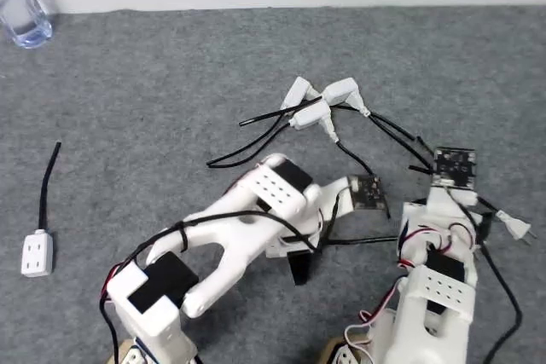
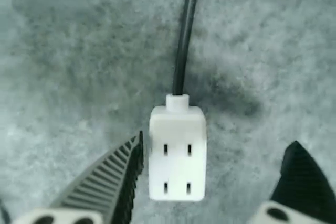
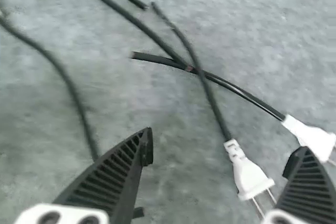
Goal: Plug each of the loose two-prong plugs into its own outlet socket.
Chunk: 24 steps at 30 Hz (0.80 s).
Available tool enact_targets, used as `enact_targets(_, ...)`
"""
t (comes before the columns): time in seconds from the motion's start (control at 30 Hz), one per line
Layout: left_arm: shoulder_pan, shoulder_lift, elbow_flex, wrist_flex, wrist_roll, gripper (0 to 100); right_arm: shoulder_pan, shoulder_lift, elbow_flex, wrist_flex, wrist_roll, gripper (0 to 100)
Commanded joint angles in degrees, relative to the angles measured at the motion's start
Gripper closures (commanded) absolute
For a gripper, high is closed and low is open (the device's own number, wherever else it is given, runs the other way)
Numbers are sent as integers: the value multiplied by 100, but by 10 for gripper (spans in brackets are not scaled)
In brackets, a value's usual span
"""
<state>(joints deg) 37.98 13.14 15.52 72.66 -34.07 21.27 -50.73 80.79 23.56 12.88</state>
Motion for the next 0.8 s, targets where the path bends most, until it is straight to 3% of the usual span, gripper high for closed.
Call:
enact_targets(0.0,-413,-70,-655,440,35,610,286,-92,-334,-127,-299,615)
enact_targets(0.27,-888,-563,-2018,2127,123,610,488,-92,-413,-119,-519,615)
enact_targets(0.43,-1213,-1767,-2677,2804,985,610,462,-92,-431,-127,-466,615)
enact_targets(0.53,-2004,-2514,-2651,2796,1697,610,453,-92,-545,-57,-105,615)
enact_targets(0.63,-3253,-2989,-2431,2787,2127,610,488,-48,-677,101,413,615)
enact_targets(0.77,-4853,-3455,-1138,2725,2215,610,488,-22,-1310,1288,1530,615)
